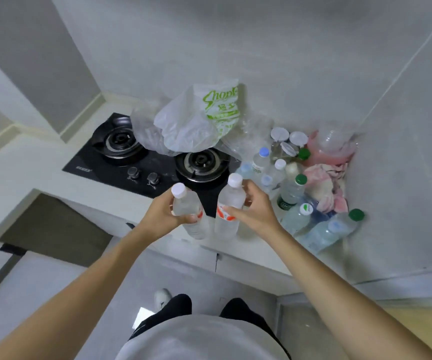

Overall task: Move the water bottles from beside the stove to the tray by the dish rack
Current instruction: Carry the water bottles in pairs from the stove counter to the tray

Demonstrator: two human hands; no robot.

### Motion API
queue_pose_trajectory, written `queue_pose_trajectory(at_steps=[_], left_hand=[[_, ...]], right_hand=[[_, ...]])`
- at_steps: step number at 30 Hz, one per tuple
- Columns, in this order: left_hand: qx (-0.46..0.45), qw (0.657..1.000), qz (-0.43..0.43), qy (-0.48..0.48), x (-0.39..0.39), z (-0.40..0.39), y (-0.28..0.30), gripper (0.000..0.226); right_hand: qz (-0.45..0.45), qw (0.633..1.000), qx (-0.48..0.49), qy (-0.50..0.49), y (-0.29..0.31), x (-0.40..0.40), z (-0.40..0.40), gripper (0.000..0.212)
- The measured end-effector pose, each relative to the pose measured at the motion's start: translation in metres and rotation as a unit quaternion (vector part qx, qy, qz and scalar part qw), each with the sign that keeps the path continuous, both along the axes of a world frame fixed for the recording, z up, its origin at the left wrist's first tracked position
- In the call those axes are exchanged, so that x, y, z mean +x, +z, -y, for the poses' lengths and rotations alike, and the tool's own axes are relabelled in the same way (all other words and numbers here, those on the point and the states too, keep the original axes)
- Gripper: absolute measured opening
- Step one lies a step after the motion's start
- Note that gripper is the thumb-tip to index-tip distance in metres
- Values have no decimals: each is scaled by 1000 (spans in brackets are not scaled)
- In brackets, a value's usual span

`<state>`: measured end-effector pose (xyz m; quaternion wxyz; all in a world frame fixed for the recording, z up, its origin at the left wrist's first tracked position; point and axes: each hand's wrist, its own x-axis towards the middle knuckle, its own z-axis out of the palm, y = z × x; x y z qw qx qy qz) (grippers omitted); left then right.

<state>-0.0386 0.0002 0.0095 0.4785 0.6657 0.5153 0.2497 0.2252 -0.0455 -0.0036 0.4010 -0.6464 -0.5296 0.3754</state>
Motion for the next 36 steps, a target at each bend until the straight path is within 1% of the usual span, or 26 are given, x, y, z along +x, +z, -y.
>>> queue_pose_trajectory(at_steps=[4, 9, 12, 15, 20, 24, 27, 33, 36], left_hand=[[24, 997, 30, 71, -65, 11, 38, 62], [75, 981, 57, 170, -175, 25, 69, 63], [105, 967, 75, 219, -249, 42, 89, 64], [123, 951, 94, 267, -332, 57, 103, 58], [142, 921, 87, 352, -477, 94, 116, 59], [160, 891, 70, 419, -564, 125, 123, 63], [171, 862, 58, 474, -625, 152, 124, 63], [162, 782, 20, 601, -738, 209, 112, 63], [147, 741, -3, 656, -789, 237, 107, 63]], right_hand=[[-13, 997, 31, 66, 36, -60, -27, 66], [-42, 986, 70, 147, 72, -171, -53, 69], [-53, 976, 86, 191, 89, -248, -62, 67], [-63, 966, 93, 232, 103, -336, -67, 64], [-67, 938, 124, 315, 126, -502, -64, 68], [-75, 914, 127, 377, 138, -616, -60, 61], [-66, 887, 129, 438, 144, -701, -58, 61], [-87, 826, 131, 541, 134, -867, -46, 60], [-100, 785, 129, 598, 128, -951, -32, 60]])
